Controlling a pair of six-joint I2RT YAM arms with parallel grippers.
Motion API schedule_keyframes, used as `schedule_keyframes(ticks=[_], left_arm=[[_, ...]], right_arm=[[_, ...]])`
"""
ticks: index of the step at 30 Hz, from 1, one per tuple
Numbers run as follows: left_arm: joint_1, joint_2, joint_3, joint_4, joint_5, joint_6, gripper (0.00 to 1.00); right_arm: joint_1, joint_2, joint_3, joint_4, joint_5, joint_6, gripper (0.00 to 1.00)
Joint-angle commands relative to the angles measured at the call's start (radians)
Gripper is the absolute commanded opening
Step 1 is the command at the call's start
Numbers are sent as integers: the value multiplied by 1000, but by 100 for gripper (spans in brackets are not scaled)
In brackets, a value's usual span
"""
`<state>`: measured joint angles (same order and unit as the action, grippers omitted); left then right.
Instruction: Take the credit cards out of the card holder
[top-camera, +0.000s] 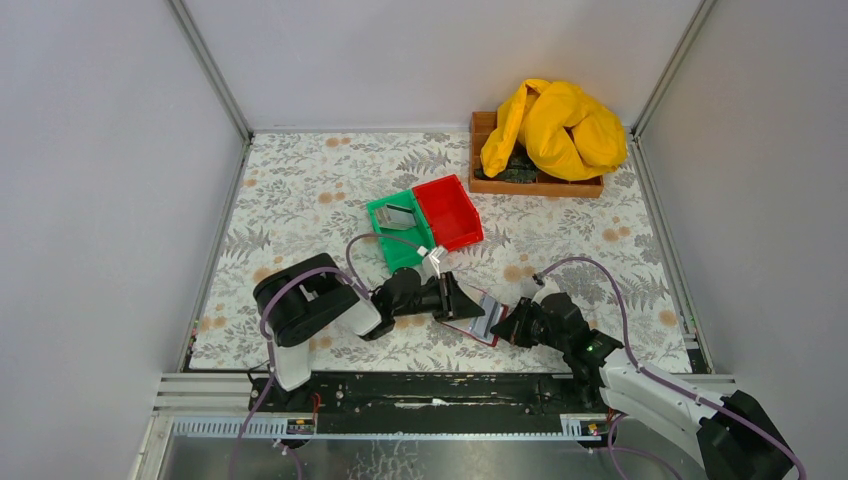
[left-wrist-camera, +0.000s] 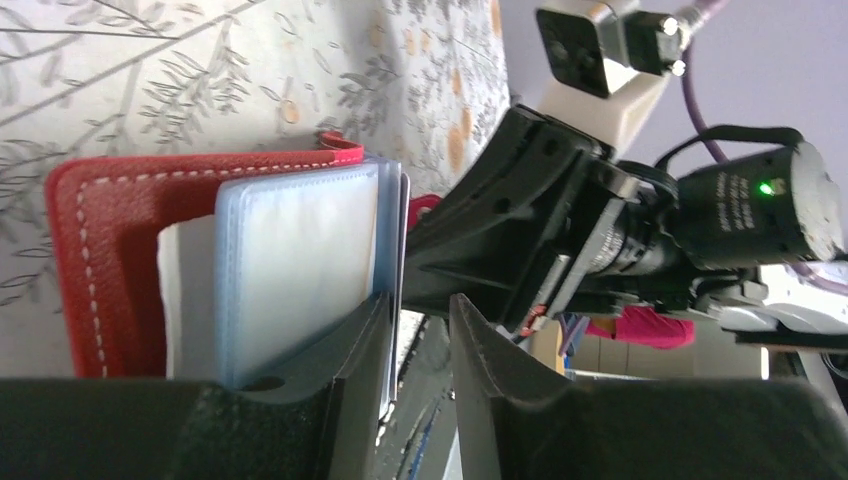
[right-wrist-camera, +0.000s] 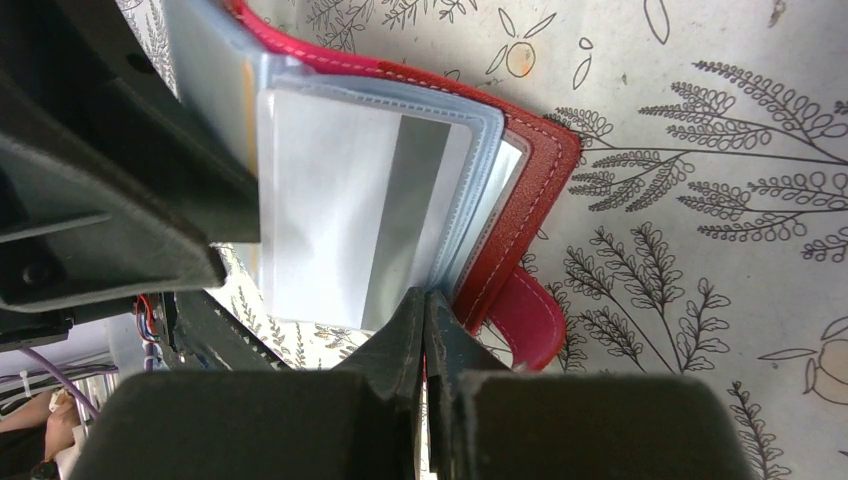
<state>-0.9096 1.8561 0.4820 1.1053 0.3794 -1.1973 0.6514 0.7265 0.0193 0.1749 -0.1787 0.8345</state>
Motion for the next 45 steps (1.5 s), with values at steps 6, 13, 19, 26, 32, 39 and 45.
schedule_keyframes(ticks=[6, 13, 19, 26, 32, 39, 45], left_arm=[[-56, 59, 16, 108, 194, -53, 35], [-58, 58, 21, -23, 153, 17, 34], [-69, 10, 42, -233, 81, 113, 34], [-72, -5, 65, -348, 43, 168, 33], [-77, 18, 66, -355, 46, 172, 33], [-80, 28, 67, -345, 60, 174, 32], [-84, 39, 60, -331, 78, 173, 31]], right_arm=[[-7, -26, -4, -43, 42, -14, 0], [-7, -61, 6, -79, 49, -22, 0], [-7, -38, 3, -62, 44, -23, 0], [-7, -53, 16, -87, 50, -33, 0], [-7, -96, 25, -136, 60, -35, 0], [-7, -135, 45, -186, 76, -39, 0], [-7, -175, 57, -222, 93, -39, 0]])
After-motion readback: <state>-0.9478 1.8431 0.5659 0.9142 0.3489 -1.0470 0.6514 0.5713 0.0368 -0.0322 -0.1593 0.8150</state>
